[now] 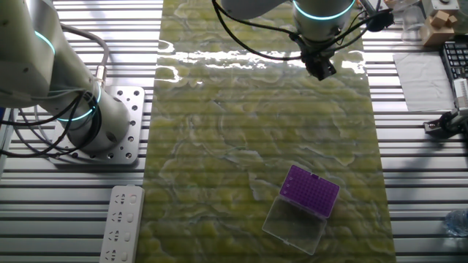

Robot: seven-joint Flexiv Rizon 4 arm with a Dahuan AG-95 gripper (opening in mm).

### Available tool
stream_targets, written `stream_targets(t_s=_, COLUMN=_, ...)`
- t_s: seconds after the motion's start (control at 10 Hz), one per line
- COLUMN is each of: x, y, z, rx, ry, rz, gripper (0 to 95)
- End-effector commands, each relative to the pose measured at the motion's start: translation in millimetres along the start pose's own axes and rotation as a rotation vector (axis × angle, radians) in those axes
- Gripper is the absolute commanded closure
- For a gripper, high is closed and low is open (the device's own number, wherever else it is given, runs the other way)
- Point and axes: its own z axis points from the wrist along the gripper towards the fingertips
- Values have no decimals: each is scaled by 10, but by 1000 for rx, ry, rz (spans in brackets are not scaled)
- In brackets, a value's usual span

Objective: Insert a small pipette tip into the holder for small pipette tips

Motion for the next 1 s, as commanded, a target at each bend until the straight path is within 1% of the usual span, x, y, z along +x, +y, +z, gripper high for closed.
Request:
stream_targets(t_s=0.1, x=-2, y=10, z=-3, rx=-20, ry=-2, rz=-135, gripper=950)
stream_targets(t_s=0.3, x=-2, y=10, z=-3, rx=-25, ry=6, rz=-167, gripper=950)
stream_targets(t_s=0.4, x=-2, y=10, z=-3, rx=-43, ry=43, rz=-176, gripper=950)
stream_targets(t_s=0.5, x=-2, y=10, z=-3, rx=-46, ry=56, rz=-175, gripper=950)
stream_targets(t_s=0.8, x=-2, y=10, z=-3, rx=-48, ry=56, rz=-161, gripper=950)
stream_targets(t_s=1.0, x=-2, y=10, z=-3, rx=-43, ry=54, rz=-121, gripper=950)
